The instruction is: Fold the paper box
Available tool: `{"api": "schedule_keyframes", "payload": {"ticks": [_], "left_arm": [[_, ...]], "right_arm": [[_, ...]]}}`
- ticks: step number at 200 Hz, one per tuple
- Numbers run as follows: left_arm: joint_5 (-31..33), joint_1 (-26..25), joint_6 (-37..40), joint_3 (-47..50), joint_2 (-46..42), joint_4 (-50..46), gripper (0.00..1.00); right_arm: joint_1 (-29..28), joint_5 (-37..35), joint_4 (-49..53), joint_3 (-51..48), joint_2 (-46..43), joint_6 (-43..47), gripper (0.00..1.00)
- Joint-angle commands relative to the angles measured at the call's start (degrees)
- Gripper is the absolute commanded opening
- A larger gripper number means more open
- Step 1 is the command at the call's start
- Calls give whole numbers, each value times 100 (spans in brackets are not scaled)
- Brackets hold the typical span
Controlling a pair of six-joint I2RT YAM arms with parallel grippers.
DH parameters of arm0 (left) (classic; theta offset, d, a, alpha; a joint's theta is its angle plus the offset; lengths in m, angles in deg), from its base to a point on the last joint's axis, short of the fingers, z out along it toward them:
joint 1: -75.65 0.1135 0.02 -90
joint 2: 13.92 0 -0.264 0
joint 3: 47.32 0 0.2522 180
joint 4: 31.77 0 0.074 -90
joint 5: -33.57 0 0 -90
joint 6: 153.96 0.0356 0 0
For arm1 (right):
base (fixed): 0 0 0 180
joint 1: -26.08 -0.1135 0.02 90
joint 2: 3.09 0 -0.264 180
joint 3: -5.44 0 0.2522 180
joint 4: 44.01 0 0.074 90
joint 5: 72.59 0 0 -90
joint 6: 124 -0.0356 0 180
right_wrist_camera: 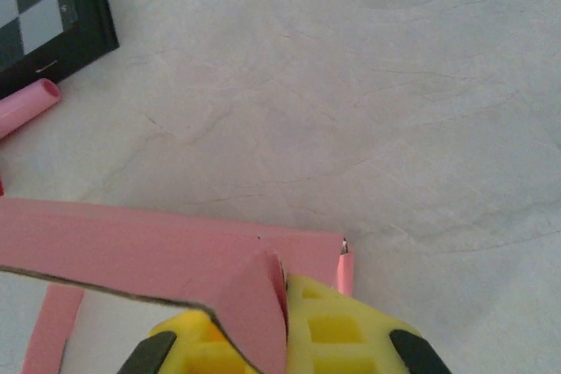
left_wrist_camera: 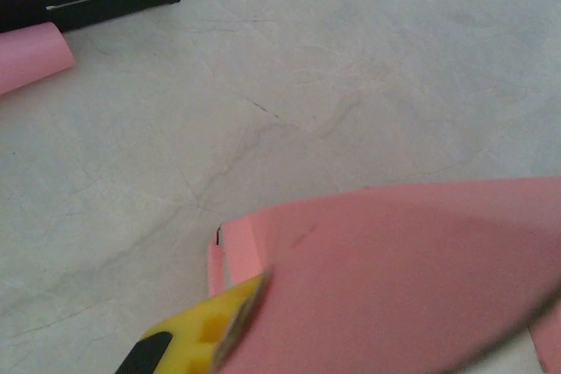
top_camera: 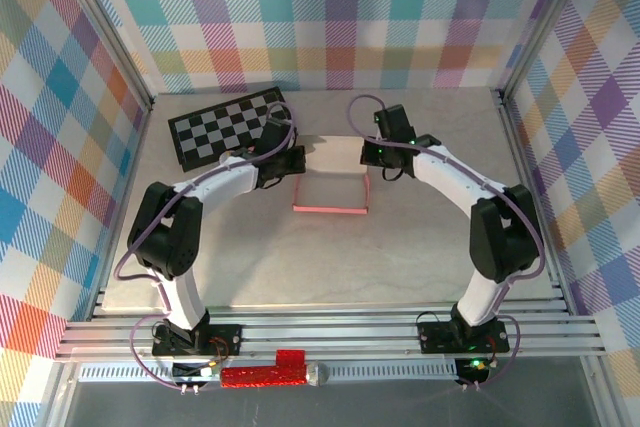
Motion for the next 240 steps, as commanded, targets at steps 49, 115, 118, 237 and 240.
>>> {"api": "schedule_keyframes", "payload": {"ticks": [49, 115, 118, 237, 240], "left_arm": [[-398, -28, -260, 1052, -765, 1700, 0], [-616, -42, -341, 1962, -1130, 2342, 0], [-631, -46, -341, 1994, -1131, 2368, 0], [-521, -234, -121, 2786, -1377, 2546, 0], [-505, -243, -107, 2799, -1382, 2544, 0]], "right_arm": [[-194, 390, -2012, -1445, -850, -38, 0], [-335, 468, -2425, -2128, -1139, 268, 0], [-347, 484, -2419, -2156, -1134, 283, 0], [-659, 104, -1927, -2645, -1528, 617, 10], [-669, 94, -1885, -2638, -1535, 612, 11]]}}
